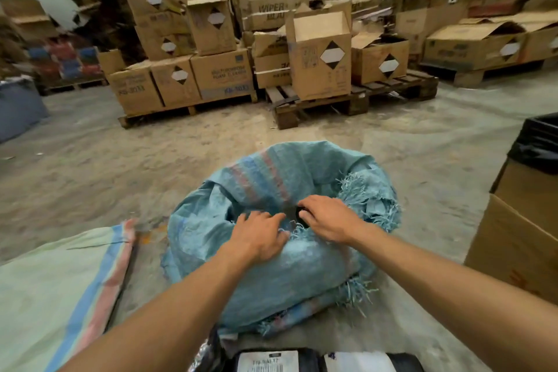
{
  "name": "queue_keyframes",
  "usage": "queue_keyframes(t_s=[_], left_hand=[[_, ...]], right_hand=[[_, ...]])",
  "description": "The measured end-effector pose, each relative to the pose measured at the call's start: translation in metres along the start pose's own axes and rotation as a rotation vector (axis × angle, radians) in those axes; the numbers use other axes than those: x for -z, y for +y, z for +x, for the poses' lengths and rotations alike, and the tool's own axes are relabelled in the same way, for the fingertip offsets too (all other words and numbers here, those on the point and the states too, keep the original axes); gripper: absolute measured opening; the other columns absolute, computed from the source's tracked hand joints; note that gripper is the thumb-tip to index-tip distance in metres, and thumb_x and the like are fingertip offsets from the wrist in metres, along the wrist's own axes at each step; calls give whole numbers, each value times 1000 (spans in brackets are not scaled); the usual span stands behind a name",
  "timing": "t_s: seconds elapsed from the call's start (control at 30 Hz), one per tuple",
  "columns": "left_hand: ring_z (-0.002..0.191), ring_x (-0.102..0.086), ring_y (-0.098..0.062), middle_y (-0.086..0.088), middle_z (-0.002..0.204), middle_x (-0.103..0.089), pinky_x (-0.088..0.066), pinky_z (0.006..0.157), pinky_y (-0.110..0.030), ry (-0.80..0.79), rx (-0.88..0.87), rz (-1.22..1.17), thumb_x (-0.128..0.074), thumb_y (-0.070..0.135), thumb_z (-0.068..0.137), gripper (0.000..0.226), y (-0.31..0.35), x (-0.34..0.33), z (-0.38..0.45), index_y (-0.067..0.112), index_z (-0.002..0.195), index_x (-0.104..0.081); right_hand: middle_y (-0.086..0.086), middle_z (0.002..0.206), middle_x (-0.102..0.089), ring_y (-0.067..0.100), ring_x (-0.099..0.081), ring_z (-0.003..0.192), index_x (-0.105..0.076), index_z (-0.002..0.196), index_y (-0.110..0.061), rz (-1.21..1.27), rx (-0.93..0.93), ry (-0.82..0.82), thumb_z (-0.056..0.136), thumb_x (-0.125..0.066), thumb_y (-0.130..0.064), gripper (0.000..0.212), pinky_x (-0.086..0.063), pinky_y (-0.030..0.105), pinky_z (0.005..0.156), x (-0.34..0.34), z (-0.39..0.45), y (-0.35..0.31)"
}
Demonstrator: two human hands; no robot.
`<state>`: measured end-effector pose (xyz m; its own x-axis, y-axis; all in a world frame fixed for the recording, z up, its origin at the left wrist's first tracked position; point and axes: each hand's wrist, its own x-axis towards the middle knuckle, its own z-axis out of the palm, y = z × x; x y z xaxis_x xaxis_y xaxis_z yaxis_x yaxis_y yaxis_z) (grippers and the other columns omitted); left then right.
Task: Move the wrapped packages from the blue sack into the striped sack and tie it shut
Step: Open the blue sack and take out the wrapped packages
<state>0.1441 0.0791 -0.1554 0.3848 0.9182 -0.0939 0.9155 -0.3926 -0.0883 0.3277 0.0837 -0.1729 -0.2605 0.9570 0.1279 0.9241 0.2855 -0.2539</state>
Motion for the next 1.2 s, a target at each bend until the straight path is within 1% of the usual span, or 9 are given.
queue_keyframes(t_s=[0.1,0.2,0.3,0.4,0.53,0.7,0.87,1.03,1.2], left_hand=[[145,-30,-28,-8,159,-29,-24,118,-41,-395,-3,-189,-20,60,100,65,-6,-15,12,24,154,-26],[143,-33,-26,-9,157,-34,-24,116,-36,-648,-32,-208,-18,61,100,72,1,-20,8,11,147,-40],[110,-59,-30,-16,123,-63,-43,91,-34,-505,-127,-239,-34,55,101,55,8,-18,16,10,103,-66],[76,-66,-25,-5,79,-72,-54,74,-31,-178,-87,-346,-49,44,94,42,13,-20,43,17,66,-63],[100,-64,-24,-5,111,-70,-51,86,-32,-61,6,-528,-55,39,93,25,23,-33,88,20,106,-66],[130,-49,-23,-4,145,-51,-38,105,-25,-151,100,-818,-48,33,101,46,38,-62,121,18,144,-44],[119,-56,-30,-9,138,-55,-46,100,-32,-182,146,-844,-49,34,99,46,56,-77,141,29,144,-41],[105,-57,-31,-8,106,-49,-43,85,-32,-187,239,-839,-59,34,94,31,71,-72,153,20,109,-36],[108,-48,-24,-8,120,-43,-40,93,-32,-265,284,-871,-73,39,84,57,75,-64,156,15,117,-33]], right_hand=[[13,129,-60,33,-56,117,-58,123,-22,-223,6,-370,102,-33,-40,37,-39,44,101,-5,6,20],[17,113,-65,27,-57,88,-59,109,-14,-119,32,-446,103,-37,-34,30,-43,35,80,-9,-2,41],[10,95,-64,21,-52,78,-60,100,-13,-69,69,-500,99,-47,-26,19,-39,30,70,-9,-7,58],[-1,92,-61,19,-56,82,-59,100,-21,-126,34,-635,91,-60,-27,11,-43,28,67,-6,-6,68],[-10,79,-58,17,-58,81,-62,89,-27,-269,200,-352,83,-59,-30,7,-44,33,75,3,-1,69],[-5,89,-55,20,-52,82,-41,93,-27,194,29,-92,84,-41,-6,23,-43,37,72,-11,11,78],[5,110,-67,23,-61,96,-60,112,-19,84,-33,-392,93,-46,-14,23,-48,33,82,-23,7,95],[-1,103,-70,12,-59,82,-65,114,-29,86,133,-396,89,-56,-19,29,-45,26,75,-22,-5,89],[-1,109,-69,20,-62,97,-63,113,-29,35,191,-385,89,-65,-30,24,-46,30,80,-26,-12,85]])
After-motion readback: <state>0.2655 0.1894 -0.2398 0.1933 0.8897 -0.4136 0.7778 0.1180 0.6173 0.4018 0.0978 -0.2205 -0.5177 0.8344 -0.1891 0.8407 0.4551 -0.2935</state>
